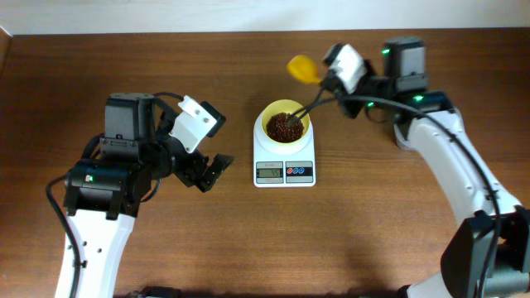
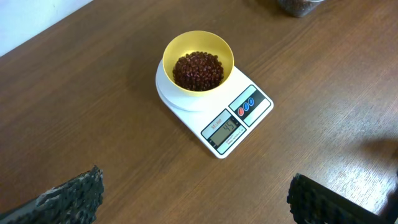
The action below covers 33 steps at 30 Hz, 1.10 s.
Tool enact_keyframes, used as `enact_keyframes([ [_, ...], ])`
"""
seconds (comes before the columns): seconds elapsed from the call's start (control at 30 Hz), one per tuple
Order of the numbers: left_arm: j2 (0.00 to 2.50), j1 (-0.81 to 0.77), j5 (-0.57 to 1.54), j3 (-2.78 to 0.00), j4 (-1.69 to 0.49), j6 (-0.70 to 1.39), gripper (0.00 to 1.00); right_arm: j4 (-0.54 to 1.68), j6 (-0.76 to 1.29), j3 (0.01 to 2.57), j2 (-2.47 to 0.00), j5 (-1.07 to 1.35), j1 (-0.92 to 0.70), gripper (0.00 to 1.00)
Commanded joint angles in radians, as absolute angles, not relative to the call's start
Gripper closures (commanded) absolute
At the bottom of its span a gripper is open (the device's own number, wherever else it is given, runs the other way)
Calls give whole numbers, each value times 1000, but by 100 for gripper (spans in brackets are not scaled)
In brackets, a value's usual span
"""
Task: Scoop item into bowl and weigh 50g on scale
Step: 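Tilt the scoop with the right gripper to pour beans into the bowl, then return the scoop to the tub and dip it into the beans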
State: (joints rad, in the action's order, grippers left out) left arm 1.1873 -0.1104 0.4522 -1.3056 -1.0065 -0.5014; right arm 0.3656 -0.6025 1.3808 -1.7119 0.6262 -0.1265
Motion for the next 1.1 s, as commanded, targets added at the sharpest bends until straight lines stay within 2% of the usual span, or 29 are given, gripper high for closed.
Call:
enact_keyframes([
  [0.0,1184,-107,448,-1323,-1005,-514,1,365,-424,1419,-1680,785,-25,96],
  [0.13,1183,-107,448,-1323,-1005,-514,1,411,-365,1420,-1666,782,142,96],
  [0.23,1183,-107,448,-1323,-1005,-514,1,534,-370,1420,-1656,563,276,96],
  [0.3,1184,-107,448,-1323,-1005,-514,1,631,-453,1420,-1655,455,329,96],
  [0.43,1183,-107,448,-1323,-1005,-514,1,769,-567,1420,-1655,250,342,96],
  [0.57,1183,-107,448,-1323,-1005,-514,1,871,-573,1418,-1656,117,342,96],
  [0.7,1183,-107,448,-1323,-1005,-514,1,939,-572,1396,-1663,127,341,96],
  [0.87,1184,-107,448,-1323,-1005,-514,1,943,-569,1384,-1712,277,340,96],
  [1.07,1184,-107,448,-1323,-1005,-514,1,947,-565,1383,-1787,301,335,96],
])
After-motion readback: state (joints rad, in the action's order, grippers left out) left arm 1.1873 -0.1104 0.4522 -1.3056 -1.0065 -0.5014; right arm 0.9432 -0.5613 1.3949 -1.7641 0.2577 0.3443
